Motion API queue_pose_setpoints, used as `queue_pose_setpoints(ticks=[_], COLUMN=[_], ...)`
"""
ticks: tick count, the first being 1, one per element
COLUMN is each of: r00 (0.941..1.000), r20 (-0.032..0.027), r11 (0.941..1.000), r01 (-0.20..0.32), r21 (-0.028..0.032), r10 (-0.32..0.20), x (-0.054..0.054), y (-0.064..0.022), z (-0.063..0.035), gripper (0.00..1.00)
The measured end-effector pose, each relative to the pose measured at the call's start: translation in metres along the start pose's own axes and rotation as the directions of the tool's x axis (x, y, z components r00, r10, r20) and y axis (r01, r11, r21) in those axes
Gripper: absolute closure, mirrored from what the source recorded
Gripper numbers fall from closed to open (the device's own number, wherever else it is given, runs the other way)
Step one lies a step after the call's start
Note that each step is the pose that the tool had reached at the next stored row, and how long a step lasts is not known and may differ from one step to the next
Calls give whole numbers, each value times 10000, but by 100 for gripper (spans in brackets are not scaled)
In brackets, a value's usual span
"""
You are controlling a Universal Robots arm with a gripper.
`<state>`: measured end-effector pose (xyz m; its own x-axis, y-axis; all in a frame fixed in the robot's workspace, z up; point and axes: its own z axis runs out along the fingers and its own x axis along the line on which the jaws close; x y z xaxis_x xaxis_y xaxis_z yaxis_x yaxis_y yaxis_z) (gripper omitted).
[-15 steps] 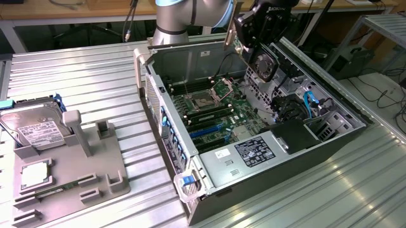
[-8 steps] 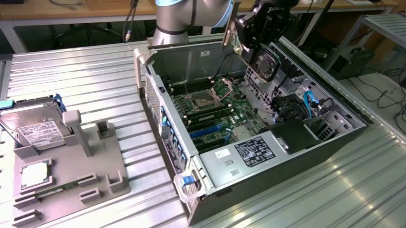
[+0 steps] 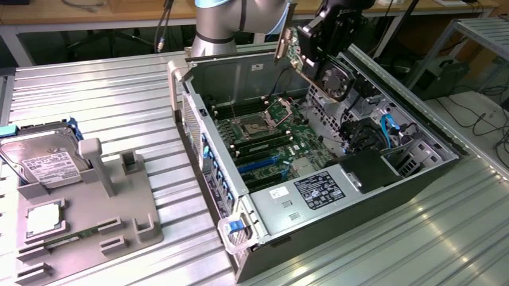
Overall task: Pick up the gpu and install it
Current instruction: 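Insert the gpu into the slot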
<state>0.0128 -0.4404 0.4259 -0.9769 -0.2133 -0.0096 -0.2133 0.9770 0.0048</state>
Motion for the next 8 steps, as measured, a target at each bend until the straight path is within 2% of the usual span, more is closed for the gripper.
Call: queue_pose_setpoints(ticks=[8], r00=[9969], r20=[-3], r11=[9969], r01=[790], r21=[-8], r10=[-790], x=[0], y=[-1], z=[0], gripper=[72])
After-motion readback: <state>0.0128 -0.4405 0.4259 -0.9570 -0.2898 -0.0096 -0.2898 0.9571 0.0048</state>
